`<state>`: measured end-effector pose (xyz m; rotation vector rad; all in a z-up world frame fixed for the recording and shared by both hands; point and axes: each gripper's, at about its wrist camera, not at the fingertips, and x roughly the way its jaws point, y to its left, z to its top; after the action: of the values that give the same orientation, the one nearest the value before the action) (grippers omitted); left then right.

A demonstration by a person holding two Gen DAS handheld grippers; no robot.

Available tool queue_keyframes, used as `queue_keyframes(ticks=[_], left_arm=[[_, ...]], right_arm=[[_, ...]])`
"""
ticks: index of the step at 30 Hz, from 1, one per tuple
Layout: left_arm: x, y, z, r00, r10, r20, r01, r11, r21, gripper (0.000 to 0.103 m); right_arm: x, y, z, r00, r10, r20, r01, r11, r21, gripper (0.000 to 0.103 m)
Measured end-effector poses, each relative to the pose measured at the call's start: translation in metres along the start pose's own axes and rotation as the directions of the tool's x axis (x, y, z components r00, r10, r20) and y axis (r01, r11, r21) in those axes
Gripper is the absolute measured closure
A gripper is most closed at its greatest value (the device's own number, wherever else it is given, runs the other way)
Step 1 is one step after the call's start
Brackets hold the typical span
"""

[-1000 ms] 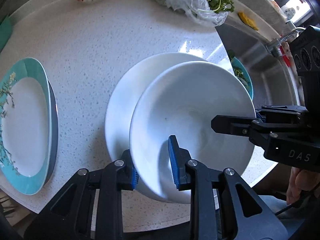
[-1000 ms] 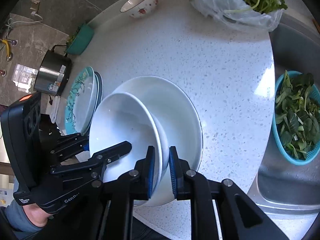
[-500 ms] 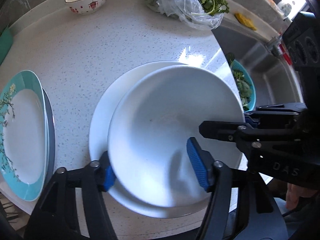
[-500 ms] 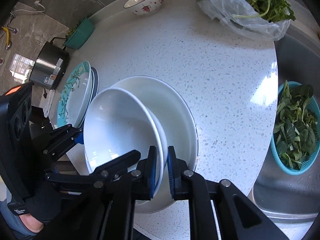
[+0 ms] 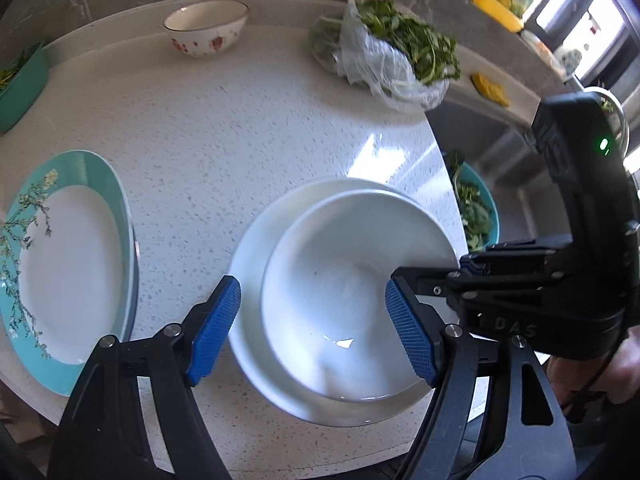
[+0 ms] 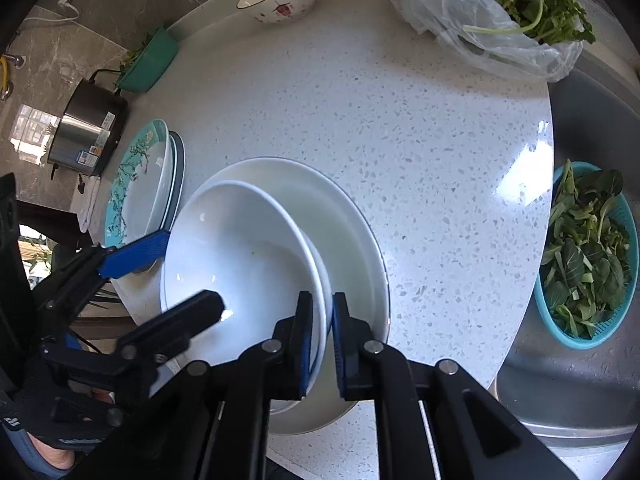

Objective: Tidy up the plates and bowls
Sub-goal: 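Open the right gripper and lift it away from the bowls, then move the right tool to the red-floral white bowl by the wall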

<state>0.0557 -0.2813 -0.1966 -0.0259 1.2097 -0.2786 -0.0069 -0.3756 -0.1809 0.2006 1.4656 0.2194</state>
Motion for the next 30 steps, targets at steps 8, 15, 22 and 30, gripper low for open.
queue_keyframes(ticks=[8,15,22,30], left_arm=[[-0.020,0.015,0.000,0.999,-0.012,0.051,0.014,0.998,-0.053,0.027],[-0.030,0.026,-0.003,0.996,-0.012,0.083,0.020,0.996,-0.089,0.027],[-0.036,0.031,-0.003,0.995,-0.016,0.097,0.026,0.994,-0.103,0.027],[-0.056,0.037,0.020,0.995,-0.070,0.065,0.077,0.989,-0.125,0.017]], right_arm=[[0.004,0.022,0.003,0.996,-0.088,-0.021,0.087,0.995,-0.047,0.074],[0.009,0.040,0.003,0.987,-0.151,-0.051,0.145,0.984,-0.105,0.054],[0.001,0.050,0.007,0.982,-0.186,-0.040,0.179,0.974,-0.138,0.039],[-0.050,0.043,0.009,0.996,-0.090,0.022,0.091,0.991,-0.094,0.032]])
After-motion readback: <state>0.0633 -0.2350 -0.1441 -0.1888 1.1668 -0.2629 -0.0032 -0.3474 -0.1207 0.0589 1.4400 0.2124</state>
